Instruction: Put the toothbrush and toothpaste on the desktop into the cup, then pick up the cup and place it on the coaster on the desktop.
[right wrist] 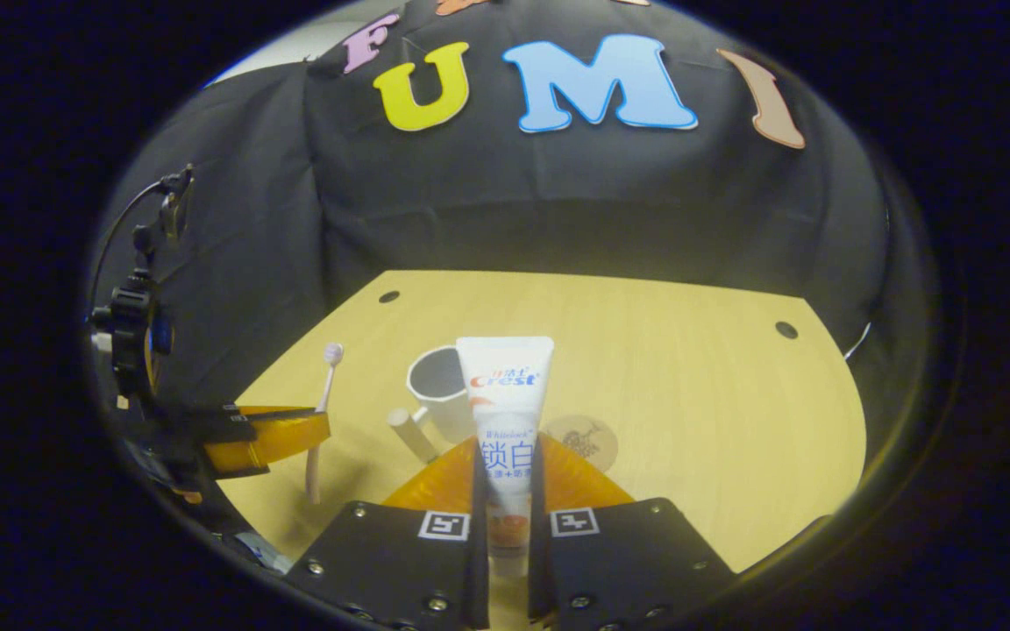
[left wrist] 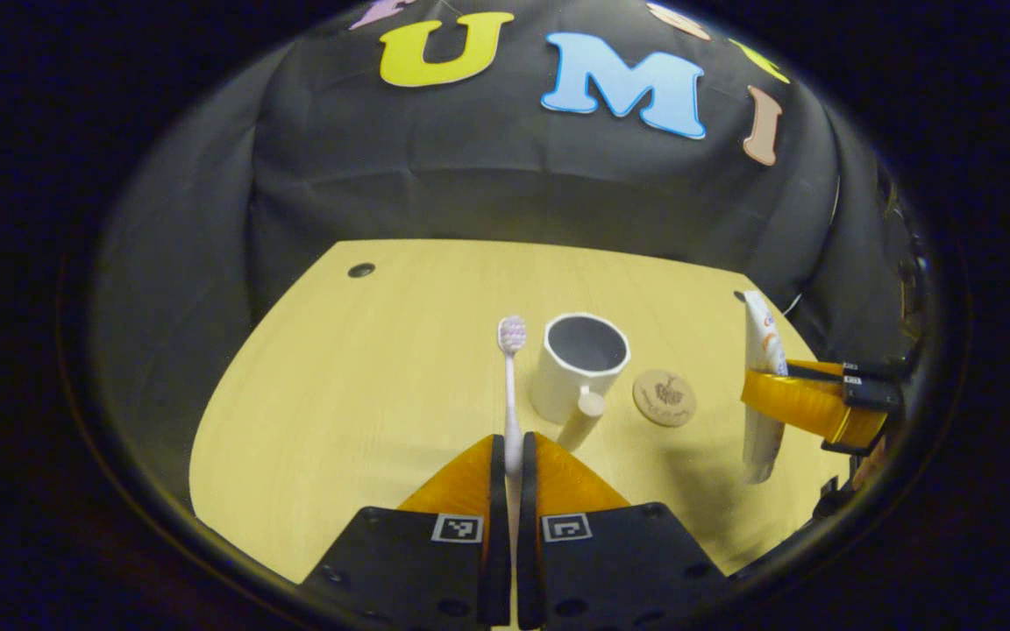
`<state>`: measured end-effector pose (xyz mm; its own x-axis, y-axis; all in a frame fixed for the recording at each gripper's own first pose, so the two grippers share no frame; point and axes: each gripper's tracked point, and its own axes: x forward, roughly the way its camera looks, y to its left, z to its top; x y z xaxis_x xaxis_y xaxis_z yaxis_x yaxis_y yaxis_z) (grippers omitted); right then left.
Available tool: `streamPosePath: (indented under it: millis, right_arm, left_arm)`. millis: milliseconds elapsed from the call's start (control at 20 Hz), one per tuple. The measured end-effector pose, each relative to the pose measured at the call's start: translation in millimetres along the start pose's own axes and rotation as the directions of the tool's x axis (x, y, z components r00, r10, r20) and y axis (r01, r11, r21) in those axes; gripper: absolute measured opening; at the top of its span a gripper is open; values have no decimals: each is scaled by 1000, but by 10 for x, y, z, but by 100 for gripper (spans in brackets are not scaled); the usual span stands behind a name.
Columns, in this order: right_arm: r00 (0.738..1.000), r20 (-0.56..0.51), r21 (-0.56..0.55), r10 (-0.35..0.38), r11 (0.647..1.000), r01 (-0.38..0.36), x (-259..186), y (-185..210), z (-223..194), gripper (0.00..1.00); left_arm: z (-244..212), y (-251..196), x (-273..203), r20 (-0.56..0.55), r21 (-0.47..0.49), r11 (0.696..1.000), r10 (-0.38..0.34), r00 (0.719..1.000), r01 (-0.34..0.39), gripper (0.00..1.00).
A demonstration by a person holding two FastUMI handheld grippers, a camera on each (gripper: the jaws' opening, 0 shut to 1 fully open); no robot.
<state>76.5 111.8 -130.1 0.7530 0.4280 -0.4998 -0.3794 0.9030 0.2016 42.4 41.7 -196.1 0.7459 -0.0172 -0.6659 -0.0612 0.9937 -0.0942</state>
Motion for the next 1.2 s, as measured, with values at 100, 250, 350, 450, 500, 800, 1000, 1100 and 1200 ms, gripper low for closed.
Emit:
streamPosePath:
  millis: [100, 250, 350, 450, 500, 800, 1000, 1100, 1200]
  right_arm:
    - [999, 47, 2, 4, 1000, -4, 19, 72, 171, 19]
    - [994, 112, 8, -4, 1000, 3, 35, 129, 389, 19]
    - [990, 142, 13, -14, 1000, 13, 64, 129, 474, 19]
    - [988, 153, 30, -21, 999, 16, 89, 130, 520, 19]
    - [987, 162, 42, -25, 999, 18, 108, 127, 541, 19]
    - [978, 195, 104, -76, 993, 56, 81, 18, 663, 19]
    - [976, 184, 106, -118, 989, 100, 51, -85, 656, 19]
    - [976, 177, 102, -129, 988, 112, 43, -174, 629, 19]
    - [977, 179, 107, -119, 989, 101, 76, -135, 637, 19]
  left_arm:
    - [257, 15, 17, 70, 1, 1000, -16, 997, 16, 10]
    - [699, -53, 37, 210, 27, 998, -58, 976, 53, 10]
    - [938, -97, 62, 304, 58, 996, -80, 949, 65, 10]
    - [1130, -173, 63, 384, 70, 992, -120, 915, 101, 10]
    - [1204, -214, 48, 422, 73, 990, -141, 896, 121, 10]
    - [1529, -429, 147, 561, 82, 961, -263, 785, 264, 10]
    - [1481, -526, 489, 552, 50, 950, -283, 784, 307, 10]
    - [1440, -629, 734, 533, 47, 949, -288, 796, 312, 10]
    - [1348, -673, 909, 502, 55, 949, -296, 813, 311, 10]
